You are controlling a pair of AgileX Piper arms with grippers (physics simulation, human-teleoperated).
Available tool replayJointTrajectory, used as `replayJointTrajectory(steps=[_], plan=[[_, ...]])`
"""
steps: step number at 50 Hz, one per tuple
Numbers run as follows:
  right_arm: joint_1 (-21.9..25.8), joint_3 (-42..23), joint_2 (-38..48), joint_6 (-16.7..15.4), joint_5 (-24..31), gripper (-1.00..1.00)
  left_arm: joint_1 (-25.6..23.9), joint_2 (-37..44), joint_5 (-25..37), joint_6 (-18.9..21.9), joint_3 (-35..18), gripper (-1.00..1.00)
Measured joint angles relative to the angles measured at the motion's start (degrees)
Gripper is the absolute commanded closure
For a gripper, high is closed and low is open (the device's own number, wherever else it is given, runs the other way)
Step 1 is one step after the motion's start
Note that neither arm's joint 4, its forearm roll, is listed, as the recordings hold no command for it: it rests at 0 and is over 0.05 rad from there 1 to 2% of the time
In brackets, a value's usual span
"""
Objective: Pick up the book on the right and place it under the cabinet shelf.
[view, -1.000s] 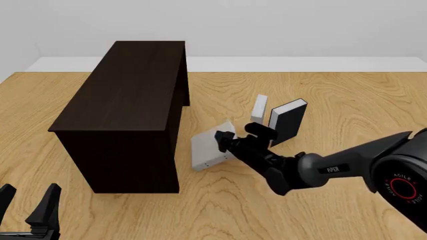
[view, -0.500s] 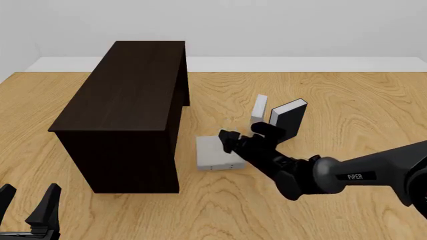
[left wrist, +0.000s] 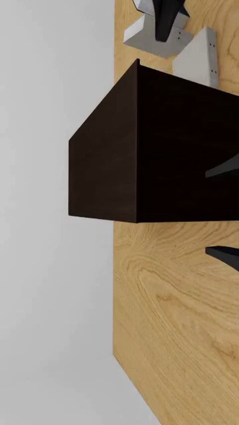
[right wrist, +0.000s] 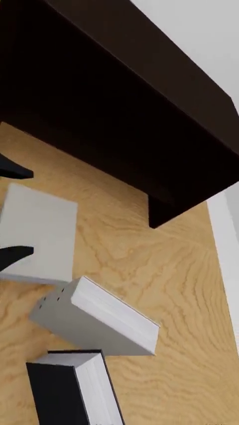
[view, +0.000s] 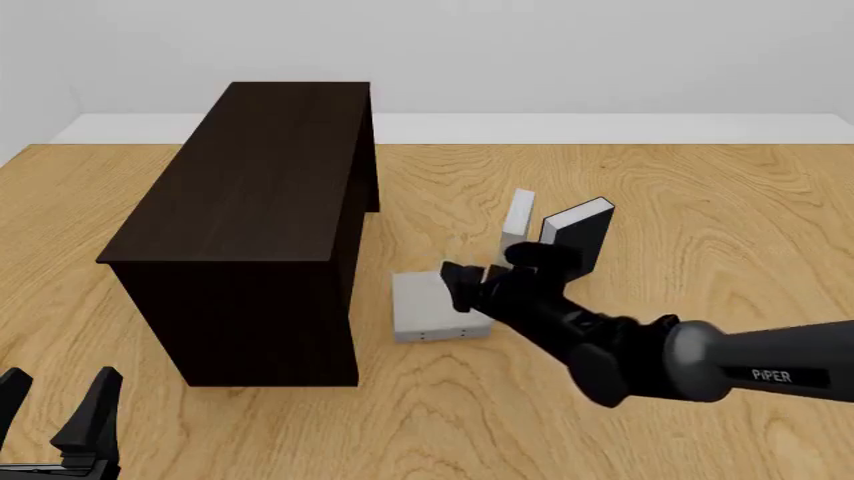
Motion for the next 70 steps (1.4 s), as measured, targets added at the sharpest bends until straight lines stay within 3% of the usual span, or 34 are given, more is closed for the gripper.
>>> replayJointTrajectory(steps=[26, 45, 58, 70], plan=[[-2.0, 0.7, -5.3, -17.3, 8.8, -1.00, 0.0, 0.0, 0.0, 0.0, 0.0, -1.00], [-5.5, 1.9, -6.1, -27.1, 10.1, -1.00, 0.1, 0.2, -0.2, 0.0, 0.1, -1.00], [-6.8, 2.4, -6.1, -30.2, 10.1, -1.00, 0.2, 0.3, -0.3, 0.0, 0.1, -1.00], [-6.6, 2.6, -6.4, -30.0, 10.2, -1.00, 0.3, 0.3, -0.3, 0.0, 0.1, -1.00]])
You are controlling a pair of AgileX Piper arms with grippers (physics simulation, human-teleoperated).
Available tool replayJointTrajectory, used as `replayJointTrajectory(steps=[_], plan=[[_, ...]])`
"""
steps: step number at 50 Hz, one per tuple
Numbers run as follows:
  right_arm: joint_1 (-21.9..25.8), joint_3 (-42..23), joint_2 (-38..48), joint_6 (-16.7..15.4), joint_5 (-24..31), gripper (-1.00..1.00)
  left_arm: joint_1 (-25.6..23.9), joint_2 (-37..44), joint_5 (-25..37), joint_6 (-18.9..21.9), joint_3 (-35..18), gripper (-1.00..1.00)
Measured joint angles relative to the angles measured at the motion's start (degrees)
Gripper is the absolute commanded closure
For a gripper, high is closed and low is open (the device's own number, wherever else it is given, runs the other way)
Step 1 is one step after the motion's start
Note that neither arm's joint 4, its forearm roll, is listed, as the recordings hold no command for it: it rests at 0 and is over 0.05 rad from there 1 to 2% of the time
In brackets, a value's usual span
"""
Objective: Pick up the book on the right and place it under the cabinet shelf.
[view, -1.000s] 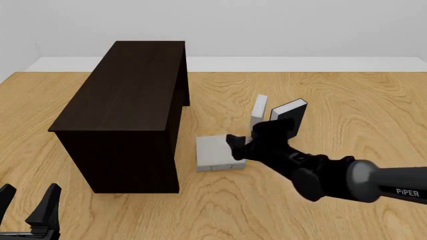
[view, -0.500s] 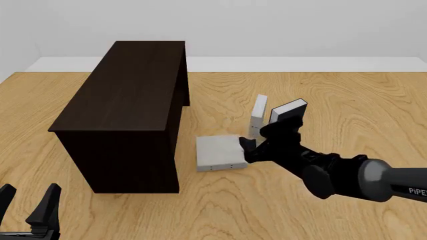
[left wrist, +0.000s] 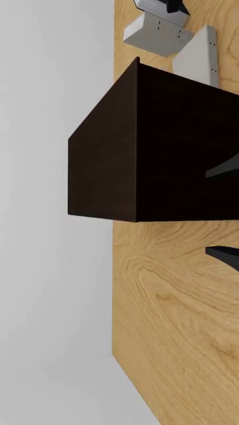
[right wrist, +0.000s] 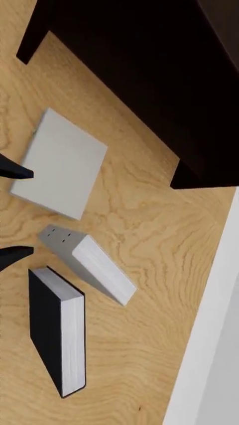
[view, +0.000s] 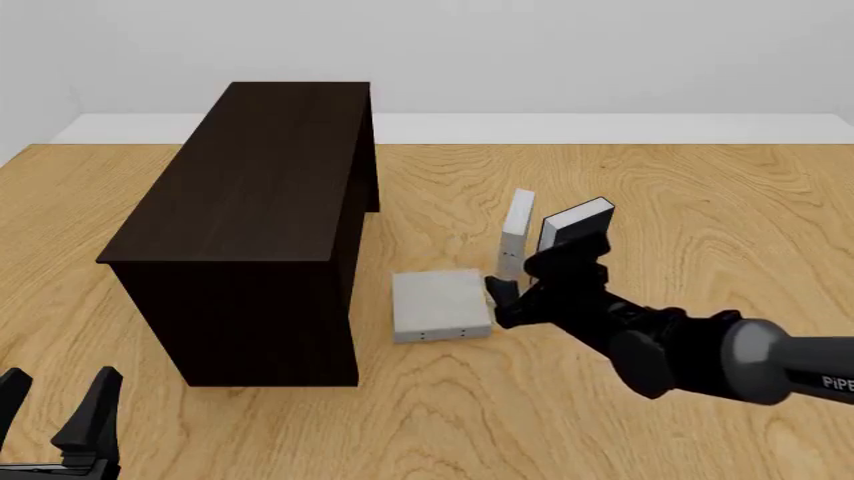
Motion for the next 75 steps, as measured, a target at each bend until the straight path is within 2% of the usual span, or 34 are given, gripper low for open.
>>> replayJointTrajectory(steps=[28, 52, 75], plan=[[-1.4, 1.0, 2.2, 1.2, -0.2, -1.00, 0.0, -0.1, 0.0, 0.1, 0.0, -1.00], [-4.0, 0.8, 6.7, 0.1, -1.9, -1.00, 0.0, 0.0, 0.0, 0.1, 0.0, -1.00], [-4.4, -0.3, 10.9, 0.4, -3.4, -1.00, 0.0, -0.1, 0.1, 0.1, 0.0, -1.00]])
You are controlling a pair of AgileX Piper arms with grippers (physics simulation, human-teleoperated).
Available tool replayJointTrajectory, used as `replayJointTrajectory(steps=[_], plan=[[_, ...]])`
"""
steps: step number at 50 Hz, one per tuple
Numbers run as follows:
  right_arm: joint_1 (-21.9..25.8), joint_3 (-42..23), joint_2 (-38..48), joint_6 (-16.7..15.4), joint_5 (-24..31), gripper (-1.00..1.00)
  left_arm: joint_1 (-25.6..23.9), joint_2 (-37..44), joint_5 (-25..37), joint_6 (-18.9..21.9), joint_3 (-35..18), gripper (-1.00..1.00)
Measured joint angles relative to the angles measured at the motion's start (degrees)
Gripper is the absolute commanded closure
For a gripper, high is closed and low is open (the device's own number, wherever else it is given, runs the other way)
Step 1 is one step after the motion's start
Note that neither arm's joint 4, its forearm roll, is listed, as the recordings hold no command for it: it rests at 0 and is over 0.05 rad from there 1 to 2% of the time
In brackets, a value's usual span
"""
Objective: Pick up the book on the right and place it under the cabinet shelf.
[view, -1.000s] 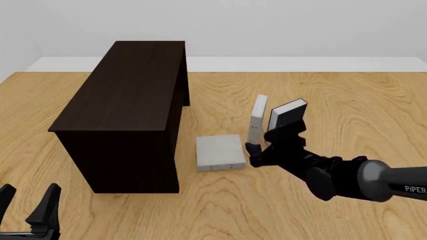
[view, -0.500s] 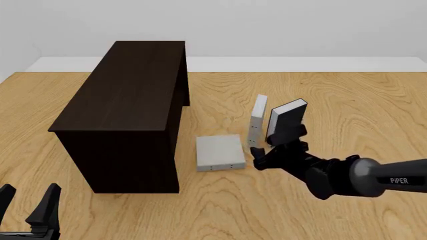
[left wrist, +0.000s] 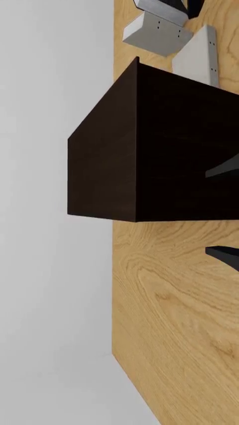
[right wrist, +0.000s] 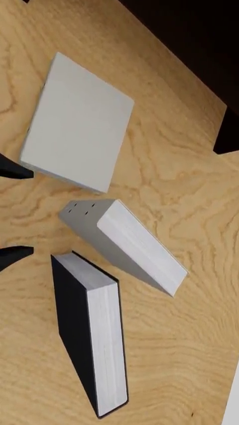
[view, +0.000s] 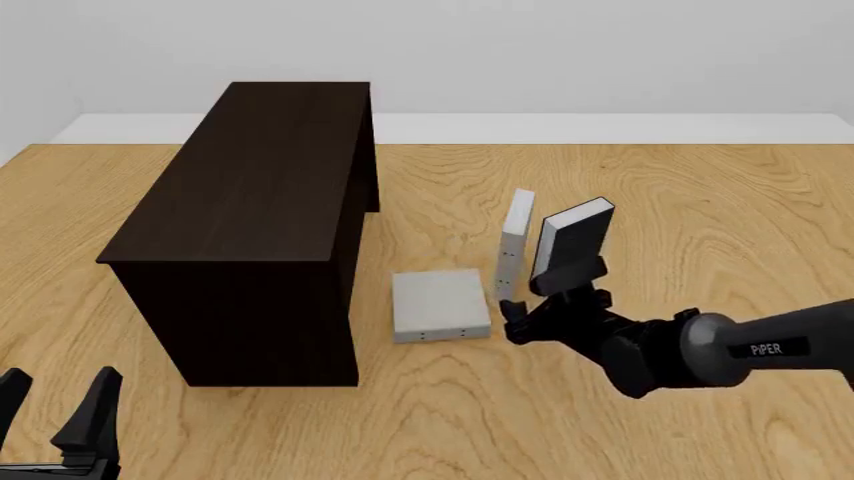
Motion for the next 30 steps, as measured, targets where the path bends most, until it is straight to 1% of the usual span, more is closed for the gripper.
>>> replayJointTrajectory(steps=[30], plan=[[0.3, -0.9, 4.6, 1.1, -2.3, -1.00, 0.0, 0.0, 0.0, 0.0, 0.0, -1.00]])
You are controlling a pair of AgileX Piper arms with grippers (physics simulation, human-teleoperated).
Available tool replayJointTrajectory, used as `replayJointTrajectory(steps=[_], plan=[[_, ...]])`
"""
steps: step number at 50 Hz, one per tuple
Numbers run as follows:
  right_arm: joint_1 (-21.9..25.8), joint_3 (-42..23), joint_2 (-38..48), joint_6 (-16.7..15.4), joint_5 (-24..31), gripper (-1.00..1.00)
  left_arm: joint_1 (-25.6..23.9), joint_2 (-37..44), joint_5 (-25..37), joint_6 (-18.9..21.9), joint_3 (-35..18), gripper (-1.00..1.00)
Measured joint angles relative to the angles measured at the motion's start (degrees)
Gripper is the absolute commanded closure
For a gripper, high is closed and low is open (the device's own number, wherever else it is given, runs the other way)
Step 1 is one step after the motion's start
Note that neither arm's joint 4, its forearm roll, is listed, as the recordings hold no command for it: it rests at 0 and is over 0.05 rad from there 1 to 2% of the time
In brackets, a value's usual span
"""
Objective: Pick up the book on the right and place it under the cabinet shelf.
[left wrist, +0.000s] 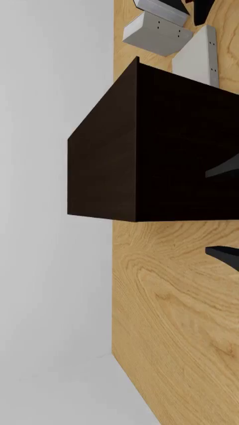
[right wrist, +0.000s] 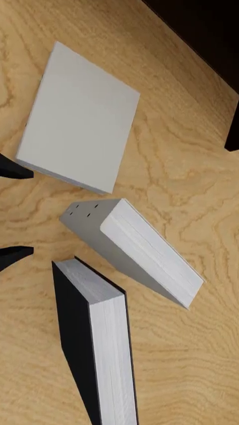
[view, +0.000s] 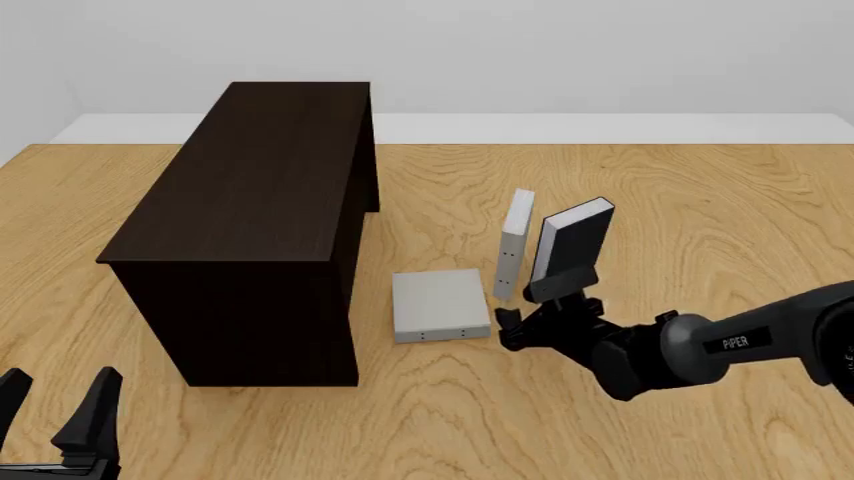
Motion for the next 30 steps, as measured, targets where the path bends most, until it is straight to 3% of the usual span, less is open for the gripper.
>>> replayJointTrajectory(steps=[30], plan=[[1.2, -1.9, 3.7, 0.7, -1.0, -1.00, -0.1, -0.1, 0.0, 0.1, 0.0, -1.00]])
